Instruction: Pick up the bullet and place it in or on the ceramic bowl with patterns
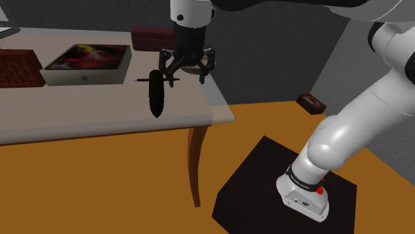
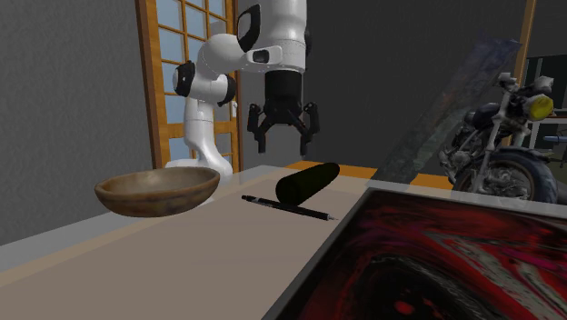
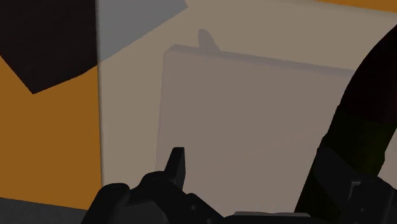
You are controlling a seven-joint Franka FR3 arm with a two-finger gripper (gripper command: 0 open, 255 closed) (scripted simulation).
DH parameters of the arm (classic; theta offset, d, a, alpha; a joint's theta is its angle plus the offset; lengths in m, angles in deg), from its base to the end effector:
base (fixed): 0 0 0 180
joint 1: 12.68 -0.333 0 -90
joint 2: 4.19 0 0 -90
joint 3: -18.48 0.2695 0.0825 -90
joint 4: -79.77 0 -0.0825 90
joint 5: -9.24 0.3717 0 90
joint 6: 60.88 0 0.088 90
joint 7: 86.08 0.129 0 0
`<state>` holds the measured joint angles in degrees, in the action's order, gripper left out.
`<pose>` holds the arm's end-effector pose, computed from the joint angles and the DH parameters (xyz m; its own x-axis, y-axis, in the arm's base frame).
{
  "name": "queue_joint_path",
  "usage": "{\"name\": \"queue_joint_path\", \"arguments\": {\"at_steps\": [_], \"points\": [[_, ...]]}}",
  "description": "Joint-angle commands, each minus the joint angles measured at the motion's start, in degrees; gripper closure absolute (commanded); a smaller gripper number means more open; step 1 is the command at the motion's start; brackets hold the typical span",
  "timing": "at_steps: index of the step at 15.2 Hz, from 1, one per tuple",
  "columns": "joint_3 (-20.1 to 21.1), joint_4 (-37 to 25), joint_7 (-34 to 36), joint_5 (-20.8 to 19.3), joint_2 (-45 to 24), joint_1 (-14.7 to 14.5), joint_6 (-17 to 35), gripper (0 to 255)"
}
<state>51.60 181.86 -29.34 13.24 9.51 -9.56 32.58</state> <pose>0.4118 0.2753 0.5653 0.8846 -0.4598 0.0779 -0.4605 -0.8876 -0.0096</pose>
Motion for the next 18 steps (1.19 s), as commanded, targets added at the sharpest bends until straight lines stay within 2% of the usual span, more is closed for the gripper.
{"name": "queue_joint_path", "arguments": {"at_steps": [1, 3, 6, 13, 18], "points": [[3.1, -5.6, 6.0, -2.5, -5.6, 0.1, -0.9, 0], [5.7, -11.8, 11.8, -6.0, -11.7, -0.6, -2.3, 0], [8.0, -21.2, 19.3, -11.8, -20.6, -3.5, -5.2, 0], [7.3, -13.9, 18.7, -10.5, -18.8, -2.6, 0.8, 0], [7.3, -13.3, 18.6, -10.4, -18.7, -2.6, 1.3, 0]]}}
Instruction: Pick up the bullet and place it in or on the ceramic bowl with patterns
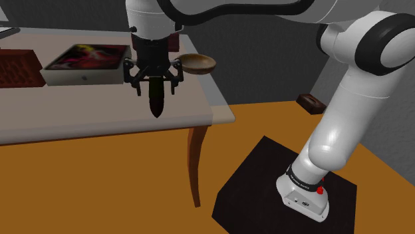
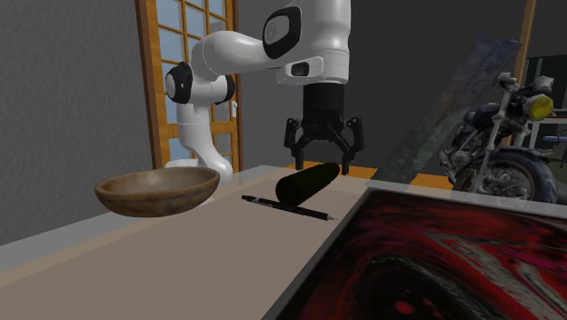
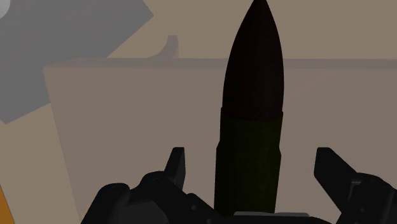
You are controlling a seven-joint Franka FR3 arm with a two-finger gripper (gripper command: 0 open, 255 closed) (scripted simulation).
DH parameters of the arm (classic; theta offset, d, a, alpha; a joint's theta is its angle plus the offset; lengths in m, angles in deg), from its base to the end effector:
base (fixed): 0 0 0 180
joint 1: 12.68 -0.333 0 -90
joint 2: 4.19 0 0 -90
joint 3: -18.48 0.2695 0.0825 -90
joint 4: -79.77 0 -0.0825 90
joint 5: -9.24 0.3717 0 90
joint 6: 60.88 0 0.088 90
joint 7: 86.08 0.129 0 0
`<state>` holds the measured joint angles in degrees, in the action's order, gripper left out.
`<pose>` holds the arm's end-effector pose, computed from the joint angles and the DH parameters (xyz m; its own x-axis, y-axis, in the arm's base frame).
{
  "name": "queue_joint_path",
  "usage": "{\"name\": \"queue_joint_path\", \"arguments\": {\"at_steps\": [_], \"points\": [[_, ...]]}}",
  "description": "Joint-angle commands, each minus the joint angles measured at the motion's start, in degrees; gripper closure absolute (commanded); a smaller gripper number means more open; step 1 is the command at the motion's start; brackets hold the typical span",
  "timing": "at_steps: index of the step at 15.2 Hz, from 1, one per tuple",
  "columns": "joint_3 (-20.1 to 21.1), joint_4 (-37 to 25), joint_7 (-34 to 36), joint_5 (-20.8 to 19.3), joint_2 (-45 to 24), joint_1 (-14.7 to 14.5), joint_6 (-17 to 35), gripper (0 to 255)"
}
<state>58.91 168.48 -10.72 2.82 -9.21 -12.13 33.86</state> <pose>0.4528 0.3442 0.5365 0.8147 -0.5765 0.0631 -0.5763 -0.8169 -0.0232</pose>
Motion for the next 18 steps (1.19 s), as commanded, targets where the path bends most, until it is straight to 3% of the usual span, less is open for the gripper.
{"name": "queue_joint_path", "arguments": {"at_steps": [1, 3, 4, 13, 18], "points": [[0.0, 0.0, 0.0, 0.0, 0.0, 0.0, 0.0, 0], [0.0, 0.0, 0.0, 0.0, 0.0, 0.0, 0.0, 0], [0.0, 0.0, 0.0, 0.0, 0.0, 0.0, 0.0, 255], [0.0, 0.0, 0.0, 0.0, 0.0, 0.0, 0.0, 255], [0.3, -5.3, 0.4, -0.9, -1.4, -0.7, -4.3, 255]]}}
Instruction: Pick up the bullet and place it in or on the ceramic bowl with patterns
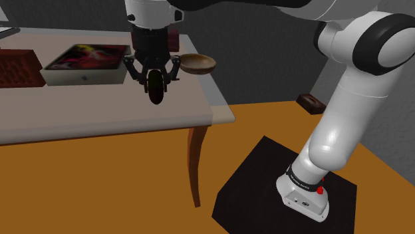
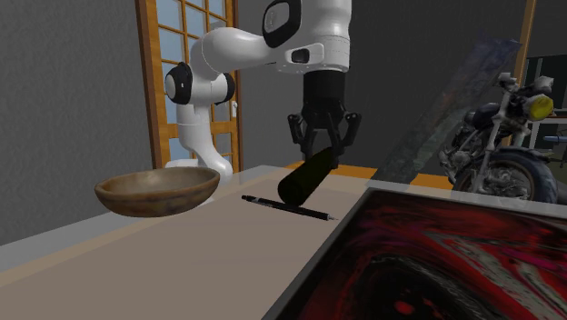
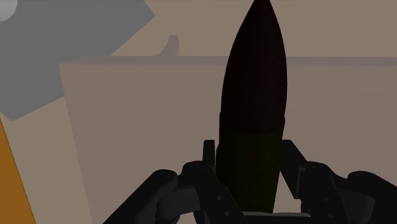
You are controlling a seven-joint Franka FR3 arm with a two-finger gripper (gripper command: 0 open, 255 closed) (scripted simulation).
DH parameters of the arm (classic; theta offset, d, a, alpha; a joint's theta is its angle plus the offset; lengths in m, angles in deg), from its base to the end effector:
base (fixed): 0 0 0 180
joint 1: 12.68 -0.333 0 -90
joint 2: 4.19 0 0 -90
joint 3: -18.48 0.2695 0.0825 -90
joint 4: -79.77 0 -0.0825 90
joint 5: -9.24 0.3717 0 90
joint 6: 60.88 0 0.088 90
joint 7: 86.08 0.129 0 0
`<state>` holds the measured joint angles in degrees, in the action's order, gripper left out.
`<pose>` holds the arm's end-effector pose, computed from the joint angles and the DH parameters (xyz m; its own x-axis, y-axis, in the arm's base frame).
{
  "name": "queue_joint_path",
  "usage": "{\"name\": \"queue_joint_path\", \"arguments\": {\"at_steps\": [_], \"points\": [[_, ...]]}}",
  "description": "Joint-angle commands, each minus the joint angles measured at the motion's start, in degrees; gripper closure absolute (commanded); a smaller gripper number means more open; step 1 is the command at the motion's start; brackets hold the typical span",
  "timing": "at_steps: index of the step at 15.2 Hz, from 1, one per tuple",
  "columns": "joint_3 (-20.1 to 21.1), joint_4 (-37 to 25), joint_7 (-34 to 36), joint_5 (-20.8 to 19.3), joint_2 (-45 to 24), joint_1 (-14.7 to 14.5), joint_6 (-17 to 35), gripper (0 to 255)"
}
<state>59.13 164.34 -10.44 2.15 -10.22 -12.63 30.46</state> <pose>0.4517 0.3442 0.5569 0.8147 -0.5765 0.0629 -0.5763 -0.8169 -0.0232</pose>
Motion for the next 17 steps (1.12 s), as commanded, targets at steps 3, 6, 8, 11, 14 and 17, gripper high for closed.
{"name": "queue_joint_path", "arguments": {"at_steps": [3, 6, 8, 11, 14, 17], "points": [[0.3, -4.7, 0.4, -1.0, -1.5, -0.7, -3.6, 255], [0.5, -8.6, 0.8, -2.0, -2.9, -1.5, -6.5, 255], [0.6, -11.4, 1.1, -2.8, -3.9, -2.2, -8.5, 255], [0.9, -16.0, 1.6, -4.2, -5.8, -3.5, -11.7, 255], [1.1, -21.3, 2.1, -6.0, -8.1, -5.2, -15.2, 255], [1.2, -27.5, 2.6, -8.2, -10.8, -7.6, -19.2, 255]]}}
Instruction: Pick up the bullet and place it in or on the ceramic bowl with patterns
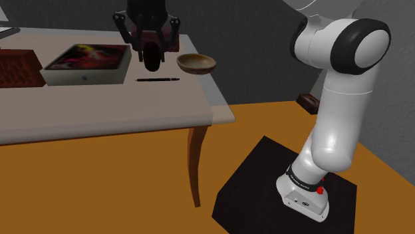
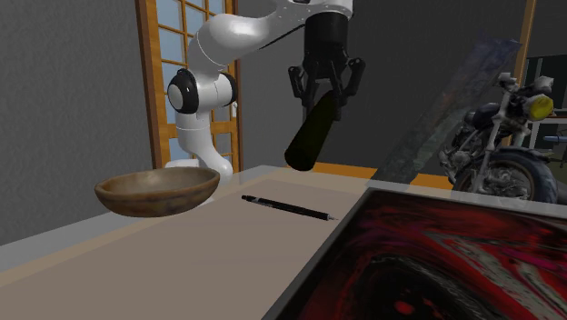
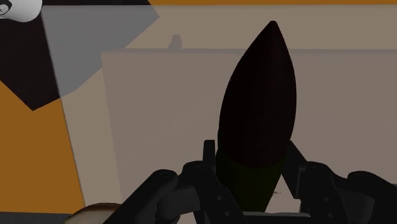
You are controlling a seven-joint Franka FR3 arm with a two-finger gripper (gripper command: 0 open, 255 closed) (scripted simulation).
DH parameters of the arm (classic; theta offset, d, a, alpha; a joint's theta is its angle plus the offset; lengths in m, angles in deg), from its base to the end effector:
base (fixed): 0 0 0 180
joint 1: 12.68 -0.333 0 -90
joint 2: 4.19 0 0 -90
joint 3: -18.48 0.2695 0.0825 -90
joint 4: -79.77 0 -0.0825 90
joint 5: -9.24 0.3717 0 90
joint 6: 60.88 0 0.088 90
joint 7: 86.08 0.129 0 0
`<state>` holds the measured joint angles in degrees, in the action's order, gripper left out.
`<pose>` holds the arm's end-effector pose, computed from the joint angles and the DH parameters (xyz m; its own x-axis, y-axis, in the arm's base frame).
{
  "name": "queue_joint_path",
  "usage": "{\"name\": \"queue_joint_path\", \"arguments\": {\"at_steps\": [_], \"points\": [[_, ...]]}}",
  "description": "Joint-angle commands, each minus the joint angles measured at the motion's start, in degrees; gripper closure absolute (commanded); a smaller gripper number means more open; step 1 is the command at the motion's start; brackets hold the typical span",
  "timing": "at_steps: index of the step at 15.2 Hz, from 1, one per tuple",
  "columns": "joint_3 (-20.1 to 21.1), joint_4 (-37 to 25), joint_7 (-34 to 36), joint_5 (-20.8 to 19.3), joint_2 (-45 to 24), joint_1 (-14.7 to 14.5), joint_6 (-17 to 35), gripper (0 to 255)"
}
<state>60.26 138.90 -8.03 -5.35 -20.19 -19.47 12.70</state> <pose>0.4456 0.3431 0.6441 0.8150 -0.5760 0.0630 -0.5758 -0.8173 -0.0237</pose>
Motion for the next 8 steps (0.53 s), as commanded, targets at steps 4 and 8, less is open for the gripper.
{"name": "queue_joint_path", "arguments": {"at_steps": [4, 8], "points": [[-0.6, -1.1, -2.8, 0.8, 1.0, 2.3, -1.6, 255], [-2.4, 4.3, -9.4, 4.8, 5.9, 9.3, 0.3, 255]]}}
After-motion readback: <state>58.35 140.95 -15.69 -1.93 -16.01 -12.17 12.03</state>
